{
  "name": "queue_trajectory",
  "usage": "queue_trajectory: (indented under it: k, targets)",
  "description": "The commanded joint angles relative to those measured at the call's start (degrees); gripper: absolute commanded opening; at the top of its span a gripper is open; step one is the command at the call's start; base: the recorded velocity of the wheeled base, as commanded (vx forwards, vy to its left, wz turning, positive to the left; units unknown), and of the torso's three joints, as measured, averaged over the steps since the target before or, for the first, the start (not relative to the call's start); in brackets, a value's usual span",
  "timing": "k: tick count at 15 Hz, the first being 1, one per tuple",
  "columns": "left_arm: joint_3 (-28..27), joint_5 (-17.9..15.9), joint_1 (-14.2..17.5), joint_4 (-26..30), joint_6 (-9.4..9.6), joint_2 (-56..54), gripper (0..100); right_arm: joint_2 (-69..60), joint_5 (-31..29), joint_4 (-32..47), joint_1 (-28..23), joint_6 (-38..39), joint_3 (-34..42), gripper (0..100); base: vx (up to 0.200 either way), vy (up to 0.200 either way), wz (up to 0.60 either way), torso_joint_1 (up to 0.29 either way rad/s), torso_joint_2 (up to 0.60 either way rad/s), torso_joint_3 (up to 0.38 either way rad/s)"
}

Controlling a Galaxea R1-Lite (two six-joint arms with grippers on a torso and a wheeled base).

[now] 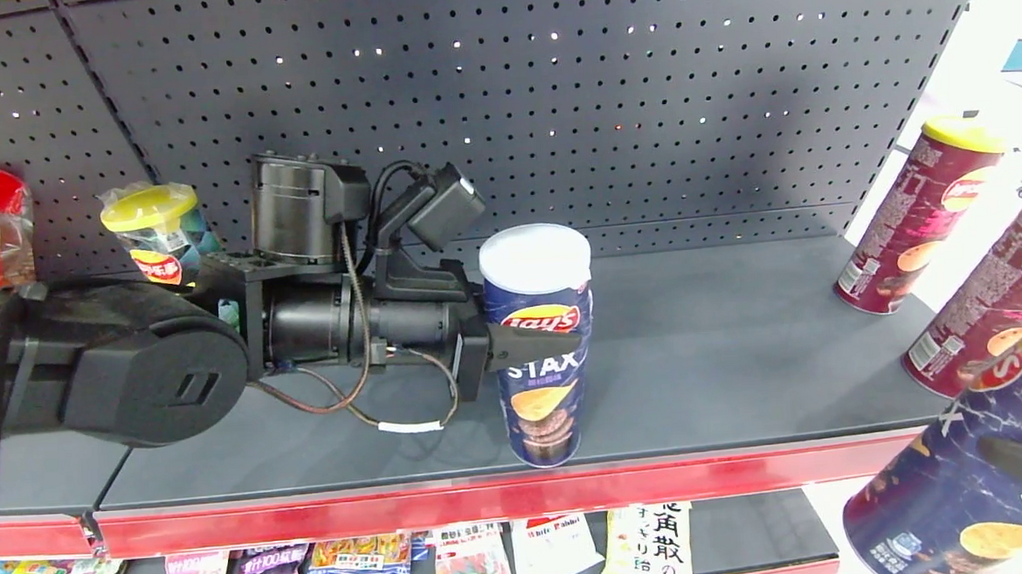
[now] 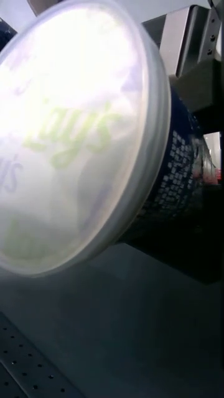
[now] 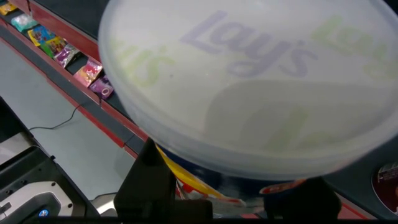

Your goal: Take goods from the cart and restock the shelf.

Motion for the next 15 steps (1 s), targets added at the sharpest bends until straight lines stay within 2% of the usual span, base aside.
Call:
queue_trajectory:
  k: [1, 6, 7, 12, 15]
  targets:
    - [0.07, 0.54, -0.08, 0.01, 0.10, -0.03, 0, 0.01, 0.03, -0.04, 0.02, -0.02, 0.02, 0, 0.000, 0.000, 0.00, 0.000, 0.00, 0.000]
    - [1.30, 0.54, -0.43, -0.08, 0.98, -0.21, 0, 0.36, 0.03, -0.04, 0.11, -0.02, -0.15, 0, 0.000, 0.000, 0.00, 0.000, 0.00, 0.000]
    - [1.48, 0.54, -0.34, -0.08, 1.69, -0.12, 100, 0.54, 0.03, -0.04, 0.11, -0.02, -0.24, 0, 0.000, 0.000, 0.00, 0.000, 0.00, 0.000]
    - [1.83, 0.63, 0.18, -0.08, 1.60, -0.47, 100, 3.00, 0.12, -0.04, 0.29, -0.02, -2.79, 0, 0.000, 0.000, 0.00, 0.000, 0.00, 0.000]
    - [7.02, 0.72, 1.94, -0.17, 2.04, -3.90, 100, 11.44, 0.65, -0.12, 0.72, -0.20, -10.79, 0, 0.000, 0.000, 0.00, 0.000, 0.00, 0.000]
